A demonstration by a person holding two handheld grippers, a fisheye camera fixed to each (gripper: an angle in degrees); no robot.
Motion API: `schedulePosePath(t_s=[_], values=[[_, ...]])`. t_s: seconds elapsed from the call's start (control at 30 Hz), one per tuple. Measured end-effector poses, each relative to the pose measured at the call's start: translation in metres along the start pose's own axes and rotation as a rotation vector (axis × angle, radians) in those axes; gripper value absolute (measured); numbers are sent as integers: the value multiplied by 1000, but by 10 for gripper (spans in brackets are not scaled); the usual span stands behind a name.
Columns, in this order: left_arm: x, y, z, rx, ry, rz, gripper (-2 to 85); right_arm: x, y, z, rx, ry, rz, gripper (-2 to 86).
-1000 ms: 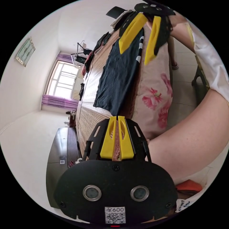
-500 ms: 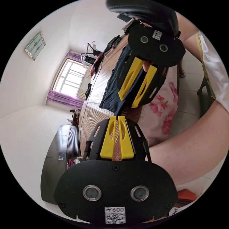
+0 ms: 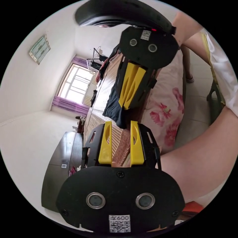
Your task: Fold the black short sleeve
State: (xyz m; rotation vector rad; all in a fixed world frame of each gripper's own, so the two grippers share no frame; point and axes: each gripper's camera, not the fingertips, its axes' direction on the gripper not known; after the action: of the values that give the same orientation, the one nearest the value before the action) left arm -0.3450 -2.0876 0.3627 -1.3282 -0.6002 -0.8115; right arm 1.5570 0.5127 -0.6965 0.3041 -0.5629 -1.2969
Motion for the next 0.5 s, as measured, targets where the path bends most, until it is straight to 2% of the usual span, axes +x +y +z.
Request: schedulePosePath(t_s=[0.13,0.3,0.5], values=[[36,-16,17,5,-55,69,92,-21,-7,7,-8,-16,7,-8],[70,-24,44,-13,-136,119,30,-53,-20,7,20,70,-27,-9],[127,-23,43,-8,-216,167,16,-87,-40,31,-119,145,-93,-8]])
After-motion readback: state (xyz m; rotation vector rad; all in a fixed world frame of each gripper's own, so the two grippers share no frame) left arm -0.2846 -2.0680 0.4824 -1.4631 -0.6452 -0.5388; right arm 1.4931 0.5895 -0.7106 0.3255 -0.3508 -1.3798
